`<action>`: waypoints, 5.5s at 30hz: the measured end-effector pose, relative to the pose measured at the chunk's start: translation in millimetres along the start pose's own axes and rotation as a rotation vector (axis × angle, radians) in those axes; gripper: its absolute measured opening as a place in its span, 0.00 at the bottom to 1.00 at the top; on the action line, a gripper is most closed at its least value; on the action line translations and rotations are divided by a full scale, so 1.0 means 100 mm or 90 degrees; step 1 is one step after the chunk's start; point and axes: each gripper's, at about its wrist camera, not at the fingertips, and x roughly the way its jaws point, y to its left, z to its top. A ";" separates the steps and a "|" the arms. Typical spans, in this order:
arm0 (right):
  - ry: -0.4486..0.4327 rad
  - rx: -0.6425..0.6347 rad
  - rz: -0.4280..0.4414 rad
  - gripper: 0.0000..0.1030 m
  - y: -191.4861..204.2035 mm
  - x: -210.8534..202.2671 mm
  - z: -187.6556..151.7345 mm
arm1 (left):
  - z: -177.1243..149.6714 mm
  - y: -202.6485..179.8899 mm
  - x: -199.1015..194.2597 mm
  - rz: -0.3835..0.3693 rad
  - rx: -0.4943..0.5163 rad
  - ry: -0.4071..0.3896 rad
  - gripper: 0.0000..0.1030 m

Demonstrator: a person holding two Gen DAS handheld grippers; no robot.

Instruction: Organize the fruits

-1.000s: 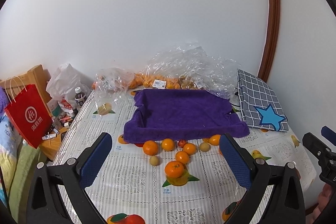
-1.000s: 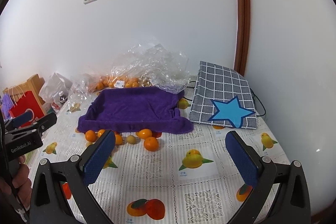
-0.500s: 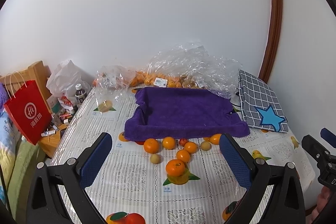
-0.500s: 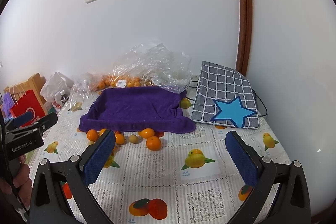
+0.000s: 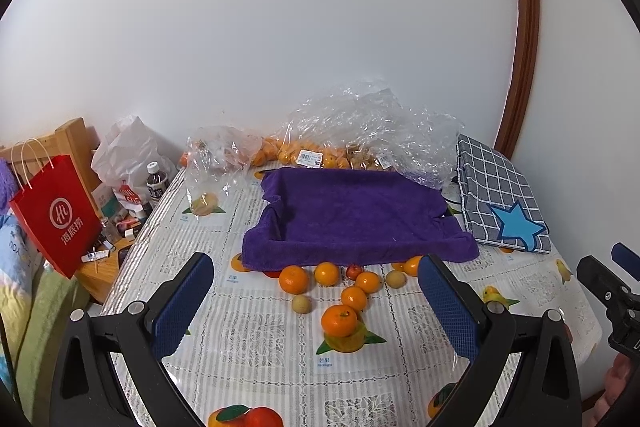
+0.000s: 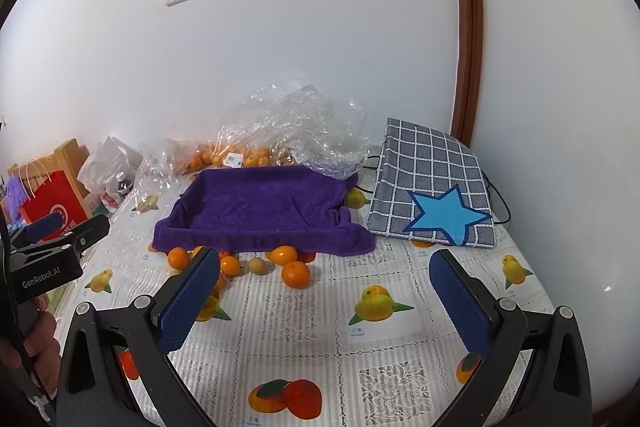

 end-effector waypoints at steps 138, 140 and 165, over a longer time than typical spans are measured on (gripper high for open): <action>0.102 -0.038 0.100 0.40 0.06 2.94 0.44 | 0.50 0.31 2.69 -0.096 -0.065 0.136 0.23; 0.118 -0.052 0.100 0.40 0.11 3.07 0.42 | 0.49 0.27 2.81 -0.103 -0.071 0.152 0.22; 0.206 -0.073 0.115 0.40 0.30 3.58 0.14 | 0.25 0.13 3.29 -0.103 -0.056 0.239 0.23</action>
